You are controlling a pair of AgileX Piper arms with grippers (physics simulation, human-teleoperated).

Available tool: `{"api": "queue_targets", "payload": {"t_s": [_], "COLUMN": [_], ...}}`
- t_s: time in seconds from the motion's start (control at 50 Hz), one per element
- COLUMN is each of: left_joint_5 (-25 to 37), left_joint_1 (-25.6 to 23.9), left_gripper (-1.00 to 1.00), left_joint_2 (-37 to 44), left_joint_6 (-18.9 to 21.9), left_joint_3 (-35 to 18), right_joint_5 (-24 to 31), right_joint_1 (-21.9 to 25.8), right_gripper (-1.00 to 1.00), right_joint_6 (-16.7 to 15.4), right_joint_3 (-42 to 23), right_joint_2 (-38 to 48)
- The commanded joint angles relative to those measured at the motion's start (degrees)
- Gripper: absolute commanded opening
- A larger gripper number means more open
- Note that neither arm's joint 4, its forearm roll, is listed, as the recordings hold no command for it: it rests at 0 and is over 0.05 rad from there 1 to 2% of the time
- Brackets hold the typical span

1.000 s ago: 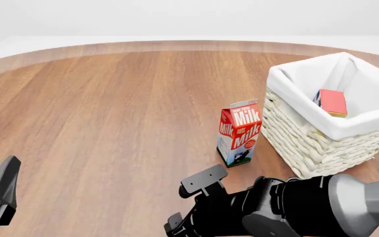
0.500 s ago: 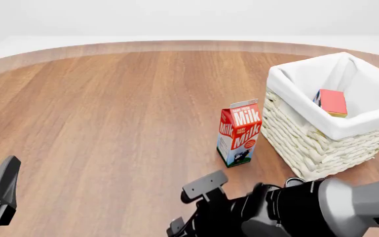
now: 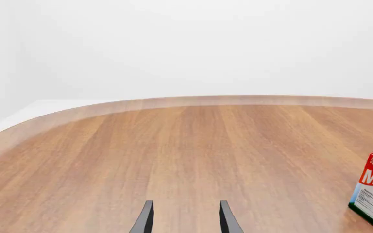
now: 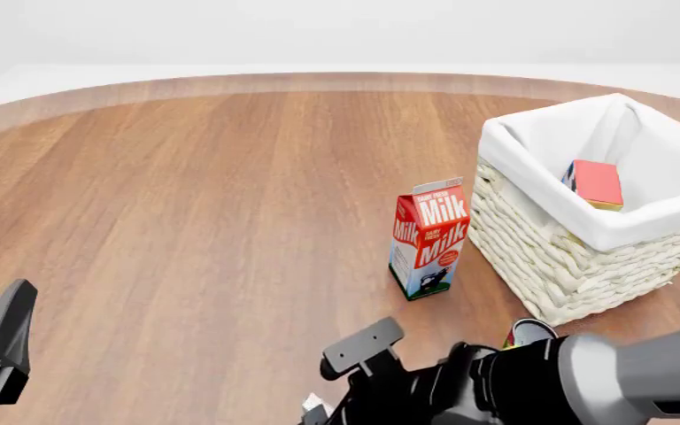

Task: Pick up the cream cheese box and the butter, and put them in the basket.

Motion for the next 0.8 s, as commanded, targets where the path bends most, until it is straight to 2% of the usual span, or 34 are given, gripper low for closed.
{"api": "queue_targets", "payload": {"t_s": [0.02, 0.32, 0.34, 0.6, 0.8], "left_joint_5": [0.0, 0.0, 0.0, 0.0, 0.0], "left_joint_1": [0.0, 0.0, 0.0, 0.0, 0.0], "left_gripper": [1.0, 1.0, 1.0, 1.0, 1.0], "left_joint_2": [0.0, 0.0, 0.0, 0.0, 0.0], "left_joint_6": [0.0, 0.0, 0.0, 0.0, 0.0], "left_joint_3": [0.0, 0.0, 0.0, 0.0, 0.0], "right_joint_5": [-2.27, -2.79, -2.58, 0.12, 6.42], "right_joint_1": [1.29, 0.84, 0.35, -0.43, -2.17], "right_gripper": [1.0, 1.0, -1.0, -1.0, -1.0], "right_joint_6": [2.26, 2.07, 1.76, 0.24, -3.77], "right_joint_3": [0.62, 0.69, 0.59, -0.93, -4.96], "right_joint_2": [2.49, 3.17, 2.96, 1.1, -2.82]}}
